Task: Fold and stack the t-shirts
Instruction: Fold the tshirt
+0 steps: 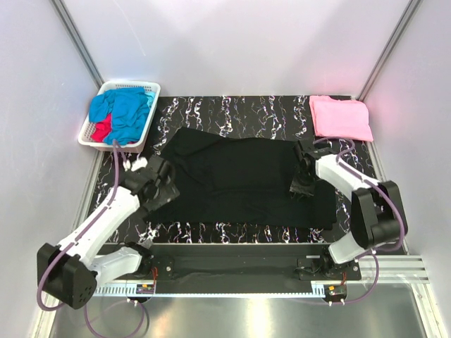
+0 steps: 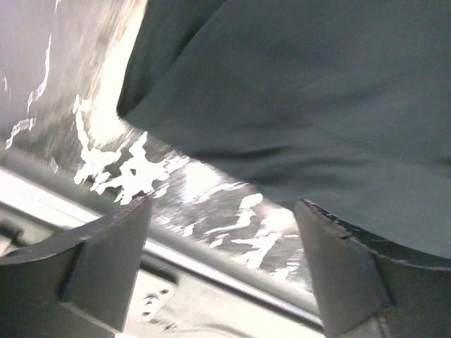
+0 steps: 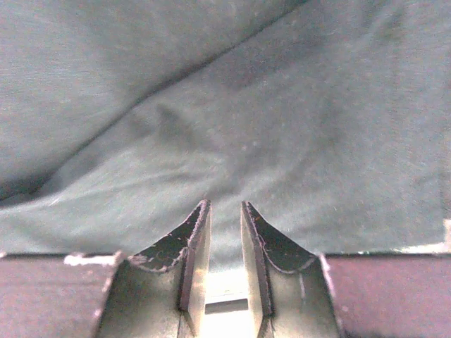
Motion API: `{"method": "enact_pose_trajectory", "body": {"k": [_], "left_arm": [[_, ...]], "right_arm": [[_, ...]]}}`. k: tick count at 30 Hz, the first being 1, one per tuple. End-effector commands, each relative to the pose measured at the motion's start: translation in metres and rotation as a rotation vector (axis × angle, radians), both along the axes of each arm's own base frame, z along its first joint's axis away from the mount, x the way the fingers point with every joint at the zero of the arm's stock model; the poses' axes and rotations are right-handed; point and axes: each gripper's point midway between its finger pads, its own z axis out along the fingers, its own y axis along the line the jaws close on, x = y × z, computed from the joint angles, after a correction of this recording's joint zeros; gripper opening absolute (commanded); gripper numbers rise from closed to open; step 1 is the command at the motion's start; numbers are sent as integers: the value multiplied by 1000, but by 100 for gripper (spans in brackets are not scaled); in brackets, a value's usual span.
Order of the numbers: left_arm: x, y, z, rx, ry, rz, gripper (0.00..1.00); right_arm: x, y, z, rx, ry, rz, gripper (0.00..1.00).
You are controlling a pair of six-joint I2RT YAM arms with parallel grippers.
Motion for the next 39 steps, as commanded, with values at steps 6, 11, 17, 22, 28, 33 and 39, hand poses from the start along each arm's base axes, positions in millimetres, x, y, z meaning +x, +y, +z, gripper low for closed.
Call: {"method": "enact_pose_trajectory", "body": {"k": [6, 11, 17, 22, 28, 33, 39], "left_arm": [[104, -20, 96, -73, -321, -53, 99], [171, -43, 86, -284, -361, -98, 96], [234, -62, 50, -471, -349, -113, 77], [270, -59, 31, -425, -345, -117, 59], [291, -47, 24, -353, -361, -101, 53], [298, -32, 4, -298, -324, -22, 52], [303, -25, -18, -269, -285, 48, 45]], "right_arm": [[29, -4, 73, -3, -239, -28, 33], [35, 0, 81, 13, -260, -8, 33], [31, 5, 72, 47, -255, 5, 32], [29, 11, 59, 76, -235, 17, 32], [35, 16, 51, 81, -211, 30, 31], [42, 19, 50, 87, -214, 33, 31], [42, 19, 48, 86, -208, 35, 31]]}}
